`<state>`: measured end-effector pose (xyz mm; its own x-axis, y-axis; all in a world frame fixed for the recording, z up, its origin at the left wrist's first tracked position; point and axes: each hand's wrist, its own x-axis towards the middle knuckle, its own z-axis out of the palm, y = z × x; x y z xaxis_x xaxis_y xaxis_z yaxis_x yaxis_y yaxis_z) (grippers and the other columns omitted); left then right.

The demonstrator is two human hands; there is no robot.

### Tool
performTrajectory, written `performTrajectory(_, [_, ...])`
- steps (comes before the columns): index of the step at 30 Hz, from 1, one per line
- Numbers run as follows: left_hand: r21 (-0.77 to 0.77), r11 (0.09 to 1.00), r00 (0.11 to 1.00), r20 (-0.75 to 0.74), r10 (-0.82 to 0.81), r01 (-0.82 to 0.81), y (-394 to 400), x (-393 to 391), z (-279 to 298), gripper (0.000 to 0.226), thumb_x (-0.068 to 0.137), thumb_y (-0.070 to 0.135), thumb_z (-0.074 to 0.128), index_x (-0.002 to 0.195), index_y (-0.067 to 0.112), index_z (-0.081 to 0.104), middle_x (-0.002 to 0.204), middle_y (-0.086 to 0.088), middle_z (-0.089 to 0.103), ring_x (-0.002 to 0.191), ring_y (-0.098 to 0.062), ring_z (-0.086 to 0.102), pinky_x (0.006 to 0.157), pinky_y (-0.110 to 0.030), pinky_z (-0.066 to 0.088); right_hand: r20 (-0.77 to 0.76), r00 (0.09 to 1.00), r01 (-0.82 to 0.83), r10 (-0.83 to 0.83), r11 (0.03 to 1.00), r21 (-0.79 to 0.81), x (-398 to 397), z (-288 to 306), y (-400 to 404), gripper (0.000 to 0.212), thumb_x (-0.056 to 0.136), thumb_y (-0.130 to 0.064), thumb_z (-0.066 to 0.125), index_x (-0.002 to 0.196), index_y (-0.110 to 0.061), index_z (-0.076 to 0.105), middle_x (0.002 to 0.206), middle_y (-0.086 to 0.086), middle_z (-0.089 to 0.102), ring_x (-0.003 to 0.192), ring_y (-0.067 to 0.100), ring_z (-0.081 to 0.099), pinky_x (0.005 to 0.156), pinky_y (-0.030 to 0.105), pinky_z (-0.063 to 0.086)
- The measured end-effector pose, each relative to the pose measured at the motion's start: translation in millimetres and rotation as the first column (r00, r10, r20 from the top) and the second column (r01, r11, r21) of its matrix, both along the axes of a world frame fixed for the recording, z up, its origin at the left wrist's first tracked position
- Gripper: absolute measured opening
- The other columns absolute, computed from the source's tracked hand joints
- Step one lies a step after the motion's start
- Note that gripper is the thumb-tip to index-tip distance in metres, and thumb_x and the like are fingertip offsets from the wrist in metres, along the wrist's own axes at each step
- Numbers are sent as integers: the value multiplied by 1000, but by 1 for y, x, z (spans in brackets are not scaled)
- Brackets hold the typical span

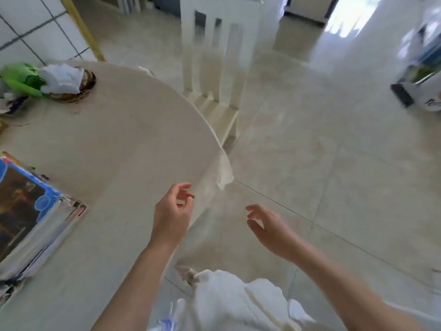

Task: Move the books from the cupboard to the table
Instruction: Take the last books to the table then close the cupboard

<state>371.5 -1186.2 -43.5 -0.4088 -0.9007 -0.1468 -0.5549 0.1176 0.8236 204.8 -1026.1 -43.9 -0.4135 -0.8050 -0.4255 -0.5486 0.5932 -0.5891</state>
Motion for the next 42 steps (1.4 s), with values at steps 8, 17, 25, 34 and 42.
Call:
performTrajectory(8, [30,945,943,-79,-324,327,139,-161,-4,23,88,7,60,102,25,64,83,12,69,79,6,61,62,-8,45,-100,943,315,-318,948,-53,-107,22,178,35,95,-27,52,129,-18,51,113,-5,66,109,14,60,93,27,43])
performTrajectory(17, [31,628,628,-61,-776,778,300,-318,-8,23,84,7,65,102,22,67,80,12,69,75,2,66,67,-17,53,-44,629,772,-776,630,-86,-165,34,365,37,94,-25,54,130,-17,50,110,-3,65,104,12,61,94,33,50])
performTrajectory(25, [76,269,275,-97,-956,960,425,-438,-8,25,84,6,61,95,28,66,82,9,69,75,0,63,66,-11,47,-15,213,973,-977,213,-87,-191,36,474,32,94,-25,53,125,-21,53,108,-5,64,105,10,59,89,25,46])
performTrajectory(34, [49,-246,-239,-115,-964,968,562,-560,12,20,90,8,56,101,20,67,88,0,72,85,-9,64,71,-16,46,-10,-319,924,-948,-308,-225,-237,46,558,24,94,-24,55,117,-21,56,104,-7,64,95,7,59,79,12,46])
performTrajectory(42, [123,-539,-522,-146,-841,834,708,-629,40,24,92,12,56,83,33,63,78,7,71,67,-15,67,76,-41,55,129,-617,723,-776,-624,-295,-291,38,608,46,94,-39,52,132,-12,48,122,4,61,95,14,60,78,24,43])
